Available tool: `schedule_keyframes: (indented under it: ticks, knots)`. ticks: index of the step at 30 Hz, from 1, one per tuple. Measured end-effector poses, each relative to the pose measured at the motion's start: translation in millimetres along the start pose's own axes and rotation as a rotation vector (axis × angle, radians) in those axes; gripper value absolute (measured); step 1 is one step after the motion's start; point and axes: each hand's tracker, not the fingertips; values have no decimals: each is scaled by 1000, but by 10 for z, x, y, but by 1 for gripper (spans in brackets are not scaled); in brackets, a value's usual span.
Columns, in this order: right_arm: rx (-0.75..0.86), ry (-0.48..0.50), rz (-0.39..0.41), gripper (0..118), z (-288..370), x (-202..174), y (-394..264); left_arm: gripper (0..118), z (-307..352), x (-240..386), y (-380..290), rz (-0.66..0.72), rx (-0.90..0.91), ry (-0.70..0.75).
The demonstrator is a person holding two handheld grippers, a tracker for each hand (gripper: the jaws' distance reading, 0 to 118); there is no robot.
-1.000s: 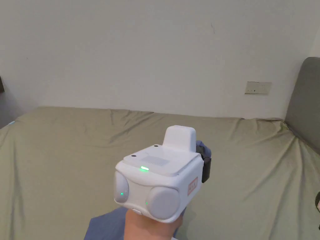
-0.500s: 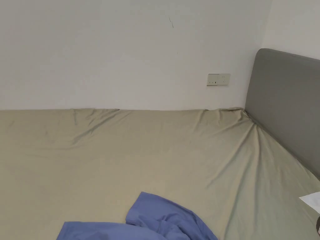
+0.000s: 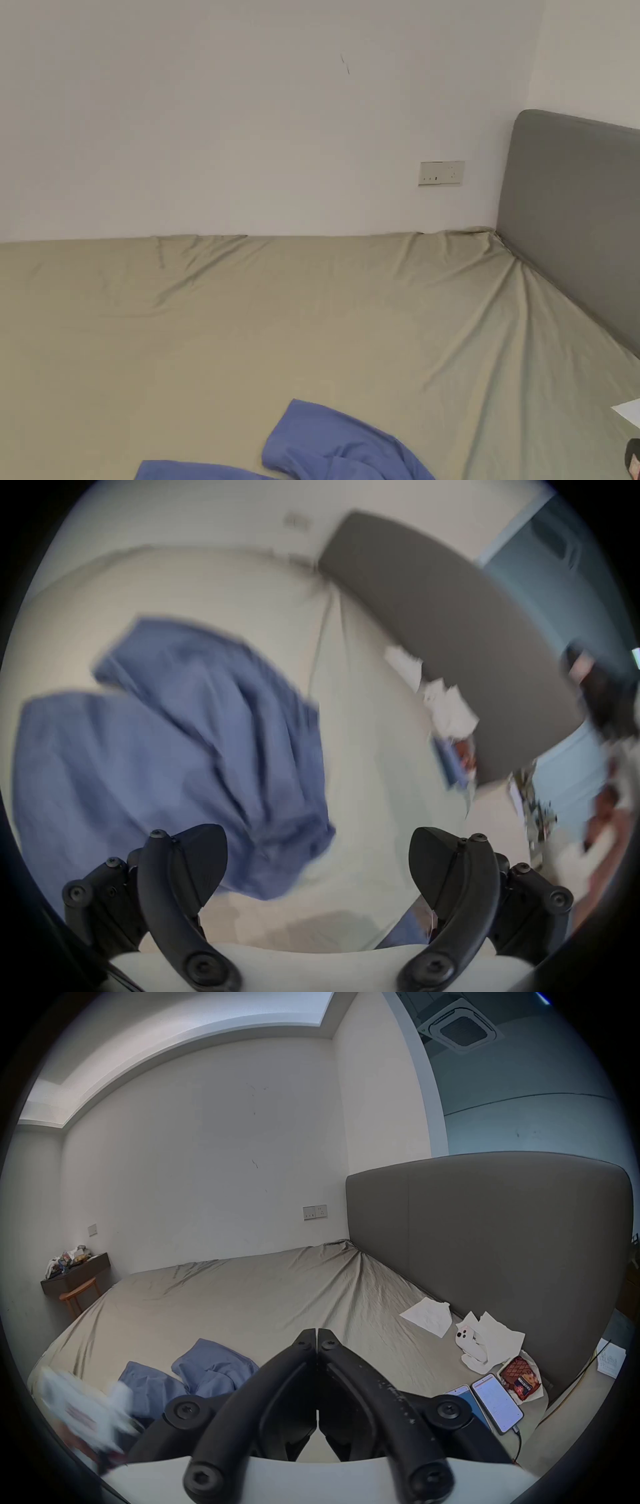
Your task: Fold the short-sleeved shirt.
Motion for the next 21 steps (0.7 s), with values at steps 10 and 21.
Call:
schedule_keyframes:
  ticks: [10,21]
  knots:
    - [33,58,47,0,-65,-355,124,106,3154,-668,65,33,851,614]
    - [63,118,44,0,-44,-615,264,0,3691,-754,-478,16,834,721]
